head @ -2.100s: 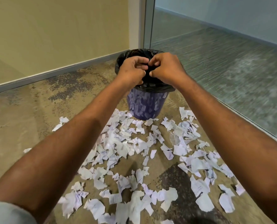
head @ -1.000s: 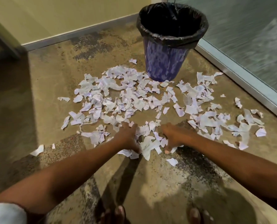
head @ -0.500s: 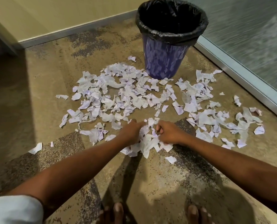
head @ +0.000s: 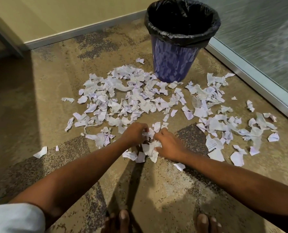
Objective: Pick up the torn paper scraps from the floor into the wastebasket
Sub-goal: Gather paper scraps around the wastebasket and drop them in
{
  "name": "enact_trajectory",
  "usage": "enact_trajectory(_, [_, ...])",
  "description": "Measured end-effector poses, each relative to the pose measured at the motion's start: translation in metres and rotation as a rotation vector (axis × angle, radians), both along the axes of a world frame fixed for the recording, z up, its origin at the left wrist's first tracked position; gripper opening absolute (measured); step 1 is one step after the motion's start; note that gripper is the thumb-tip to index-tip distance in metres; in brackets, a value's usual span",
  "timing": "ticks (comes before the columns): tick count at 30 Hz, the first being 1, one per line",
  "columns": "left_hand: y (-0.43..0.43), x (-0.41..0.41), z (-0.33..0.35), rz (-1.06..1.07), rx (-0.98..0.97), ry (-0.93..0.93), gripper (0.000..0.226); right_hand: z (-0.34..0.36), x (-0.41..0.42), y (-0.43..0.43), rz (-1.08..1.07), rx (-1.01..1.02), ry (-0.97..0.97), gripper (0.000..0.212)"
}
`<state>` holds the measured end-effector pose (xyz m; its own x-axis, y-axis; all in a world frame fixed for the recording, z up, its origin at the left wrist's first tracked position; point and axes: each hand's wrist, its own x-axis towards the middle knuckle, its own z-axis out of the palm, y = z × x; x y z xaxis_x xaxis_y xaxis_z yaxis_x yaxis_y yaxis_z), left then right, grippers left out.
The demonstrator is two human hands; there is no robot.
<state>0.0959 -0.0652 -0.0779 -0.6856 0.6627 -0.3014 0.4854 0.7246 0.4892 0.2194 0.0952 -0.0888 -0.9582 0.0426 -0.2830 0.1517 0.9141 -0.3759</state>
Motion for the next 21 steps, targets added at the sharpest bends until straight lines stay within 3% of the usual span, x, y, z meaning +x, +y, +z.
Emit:
enact_trajectory(3, [-0.002,-0.004,0.005,0.01,0.0,-0.04,0.03,-0.002,-0.005,0.008,-0.06,-0.134,-0.001,0.021])
enact_trajectory(6, [-0.001,-0.008,0.012,0.007,0.004,-0.068,0.031,0.001,-0.015,0.018,-0.175,-0.289,-0.006,0.031])
enact_trajectory(9, [0.006,-0.014,0.023,0.058,0.046,-0.135,0.033,0.015,-0.025,0.025,-0.396,-0.542,-0.028,0.026])
enact_trajectory(14, [0.029,-0.03,0.058,0.32,0.315,-0.419,0.027,0.063,-0.055,0.038,-0.68,-0.934,-0.025,0.023])
enact_trajectory(21, [0.065,-0.062,0.128,0.477,0.719,-0.546,0.032,0.139,-0.106,0.07,-0.728,-1.198,0.168,0.023])
